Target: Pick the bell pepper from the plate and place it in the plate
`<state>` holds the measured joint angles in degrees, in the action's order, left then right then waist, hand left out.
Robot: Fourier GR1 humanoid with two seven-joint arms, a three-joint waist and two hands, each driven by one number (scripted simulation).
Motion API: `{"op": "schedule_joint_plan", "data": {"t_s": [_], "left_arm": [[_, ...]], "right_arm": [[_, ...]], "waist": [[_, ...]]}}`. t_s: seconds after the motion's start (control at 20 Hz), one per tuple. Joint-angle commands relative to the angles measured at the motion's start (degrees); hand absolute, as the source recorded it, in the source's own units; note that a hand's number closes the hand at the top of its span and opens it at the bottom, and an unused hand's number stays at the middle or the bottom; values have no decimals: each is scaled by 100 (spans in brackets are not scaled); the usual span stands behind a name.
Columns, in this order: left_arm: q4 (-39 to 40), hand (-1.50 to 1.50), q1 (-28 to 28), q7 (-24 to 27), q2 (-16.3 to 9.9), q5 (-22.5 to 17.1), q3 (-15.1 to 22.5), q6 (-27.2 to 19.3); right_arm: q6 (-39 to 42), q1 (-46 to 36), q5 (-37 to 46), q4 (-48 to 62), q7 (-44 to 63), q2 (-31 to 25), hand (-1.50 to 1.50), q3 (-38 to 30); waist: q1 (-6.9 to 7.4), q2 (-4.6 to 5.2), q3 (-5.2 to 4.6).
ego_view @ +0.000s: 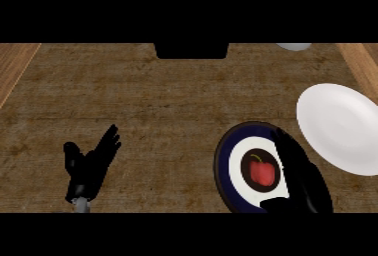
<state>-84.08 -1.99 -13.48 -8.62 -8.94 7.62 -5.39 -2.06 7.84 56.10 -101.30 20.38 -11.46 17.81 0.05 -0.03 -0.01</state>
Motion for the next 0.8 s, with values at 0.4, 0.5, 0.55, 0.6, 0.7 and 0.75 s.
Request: {"op": "schedule_joint_plan", "data": {"t_s": [0.4,0.5,0.55,0.6,0.7,0.75], "left_arm": [[75,0,-88,123,215,212,-174,150],[-243,0,-139,-117,278,234,-37,57],[96,0,-244,312,273,331,-92,98],[407,0,-32,424,282,328,-144,150],[498,0,31,356,166,172,-347,435],[62,0,241,-240,363,322,-226,-11]], "right_arm": [[-29,-757,305,1442,-219,439,-150,-243],[363,-449,514,1163,-171,106,150,7],[446,-377,520,988,-268,96,150,138],[-12,-1036,723,2065,-484,276,150,15],[-85,-879,834,1730,-460,358,150,18],[-167,-527,762,1545,-685,138,150,-39]], "waist": [[13,3,2],[19,-3,2],[5,-1,0],[36,14,2],[2,3,1],[-8,0,2]]}}
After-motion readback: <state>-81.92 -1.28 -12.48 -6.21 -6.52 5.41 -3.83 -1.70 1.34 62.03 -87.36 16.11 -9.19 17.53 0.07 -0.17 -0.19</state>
